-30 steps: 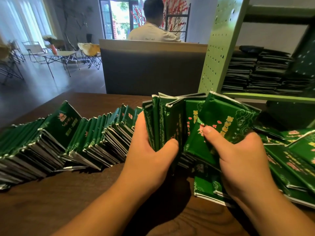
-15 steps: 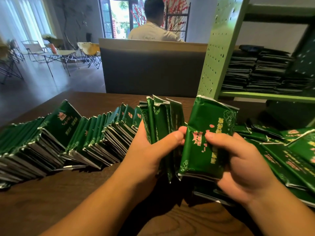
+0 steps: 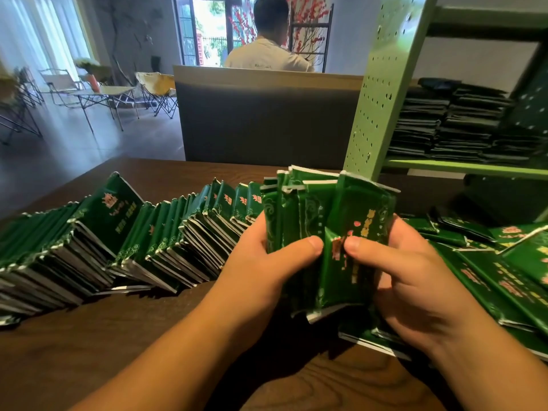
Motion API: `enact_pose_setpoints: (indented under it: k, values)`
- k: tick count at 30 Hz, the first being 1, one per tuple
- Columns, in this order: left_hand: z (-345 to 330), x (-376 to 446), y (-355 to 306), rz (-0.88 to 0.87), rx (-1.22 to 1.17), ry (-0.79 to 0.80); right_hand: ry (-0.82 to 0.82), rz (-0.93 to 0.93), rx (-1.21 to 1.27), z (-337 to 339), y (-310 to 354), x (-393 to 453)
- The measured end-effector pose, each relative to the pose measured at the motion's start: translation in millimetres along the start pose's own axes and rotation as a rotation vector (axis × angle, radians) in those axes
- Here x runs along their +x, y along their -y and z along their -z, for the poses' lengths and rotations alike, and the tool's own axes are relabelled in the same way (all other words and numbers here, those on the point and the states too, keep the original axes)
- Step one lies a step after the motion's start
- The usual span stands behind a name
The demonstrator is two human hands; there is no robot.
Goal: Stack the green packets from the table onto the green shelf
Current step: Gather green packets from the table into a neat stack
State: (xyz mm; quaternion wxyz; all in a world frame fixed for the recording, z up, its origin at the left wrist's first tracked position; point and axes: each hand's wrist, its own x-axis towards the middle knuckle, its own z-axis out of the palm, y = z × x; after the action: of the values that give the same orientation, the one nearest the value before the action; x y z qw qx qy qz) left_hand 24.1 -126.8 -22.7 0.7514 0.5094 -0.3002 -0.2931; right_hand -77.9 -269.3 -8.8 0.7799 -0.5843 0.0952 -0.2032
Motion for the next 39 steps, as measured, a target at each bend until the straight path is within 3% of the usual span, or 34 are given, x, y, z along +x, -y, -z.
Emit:
enact_pose_setpoints:
  k: [7, 10, 17, 24, 28, 32, 39]
  values:
    - [-2, -3, 6, -0.204, 0.086, 0.056, 0.049, 0.009, -0.199, 1, -5, -1]
    - [2, -4, 6, -0.321, 0.221, -0.054, 0.037, 0.026, -0.298, 0, -6, -2]
    - [-7, -7, 9, -0.305, 0.166, -0.101, 0.085, 0.072, -0.667, -10, -13, -6]
    - [-11, -14, 11, -0.3, 0.176, -0.161, 0.199, 0.067, -0.597, -3, -6, -5]
    - [-9, -13, 8, -0.36, 0.308, -0.148, 0.249, 0.05, -0.694, -4, -6, -7]
    - [-12, -14, 12, -0.35, 0.288, -0.164, 0.305, 0.038, -0.747, -7, -2, -9]
    - [-14, -13, 7, -0.453, 0.346, -0.141, 0.121, 0.282, -0.86, -12, 3, -14]
